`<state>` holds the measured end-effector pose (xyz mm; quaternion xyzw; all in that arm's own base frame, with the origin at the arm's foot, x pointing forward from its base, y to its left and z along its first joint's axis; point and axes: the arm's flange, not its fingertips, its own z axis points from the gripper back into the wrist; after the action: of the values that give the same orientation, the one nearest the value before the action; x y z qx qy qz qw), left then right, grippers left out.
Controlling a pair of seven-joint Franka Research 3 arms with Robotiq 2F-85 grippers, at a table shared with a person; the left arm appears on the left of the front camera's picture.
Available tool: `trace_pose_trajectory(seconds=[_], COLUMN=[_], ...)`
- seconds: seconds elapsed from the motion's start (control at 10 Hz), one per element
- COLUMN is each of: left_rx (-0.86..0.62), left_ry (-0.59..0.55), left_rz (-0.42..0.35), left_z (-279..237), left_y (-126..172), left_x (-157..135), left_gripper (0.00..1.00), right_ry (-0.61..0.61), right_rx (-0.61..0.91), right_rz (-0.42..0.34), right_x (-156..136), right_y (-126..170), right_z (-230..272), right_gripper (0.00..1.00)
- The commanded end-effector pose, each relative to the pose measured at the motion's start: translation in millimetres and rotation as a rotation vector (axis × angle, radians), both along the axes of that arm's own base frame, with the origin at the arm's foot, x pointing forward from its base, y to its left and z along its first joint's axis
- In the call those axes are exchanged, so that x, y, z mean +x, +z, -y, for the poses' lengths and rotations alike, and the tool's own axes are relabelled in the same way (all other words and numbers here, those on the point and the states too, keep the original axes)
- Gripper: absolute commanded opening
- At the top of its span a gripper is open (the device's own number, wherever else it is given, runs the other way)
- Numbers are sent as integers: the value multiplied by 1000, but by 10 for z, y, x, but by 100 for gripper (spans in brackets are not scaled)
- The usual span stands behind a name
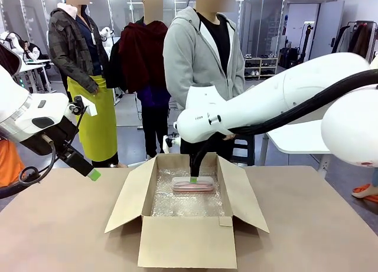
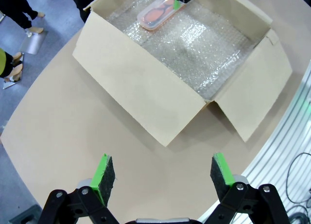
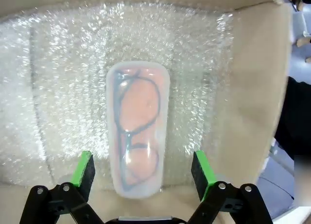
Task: Pack the glasses set securely to prepare it for shipping.
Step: Put the Glasses case from the right side of the table into the Package Box.
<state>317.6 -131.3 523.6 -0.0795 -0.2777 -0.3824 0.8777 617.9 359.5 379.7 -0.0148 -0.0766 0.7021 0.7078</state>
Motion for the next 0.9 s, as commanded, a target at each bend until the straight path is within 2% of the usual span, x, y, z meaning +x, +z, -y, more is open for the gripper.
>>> trace_pose_trajectory(seconds=[0.0, 0.4, 0.5, 0.8], left_rx=[-3, -3, -3, -3], left_ry=[-3, -3, -3, -3], left_rz=[0, 0, 0, 0], left_z=[-10, -10, -10, -10], left_y=[2, 2, 2, 2], left_x=[-2, -2, -2, -2], left_gripper=[100, 100, 100, 100], right_ry=[-72, -174, -216, -390], right_rx=[-17, 3, 11, 92], right_rz=[17, 73, 83, 165], right_x=[-268, -464, -605, -1383], right_y=[240, 456, 503, 957], right_z=[29, 280, 457, 1178], right_gripper=[100, 100, 100, 100])
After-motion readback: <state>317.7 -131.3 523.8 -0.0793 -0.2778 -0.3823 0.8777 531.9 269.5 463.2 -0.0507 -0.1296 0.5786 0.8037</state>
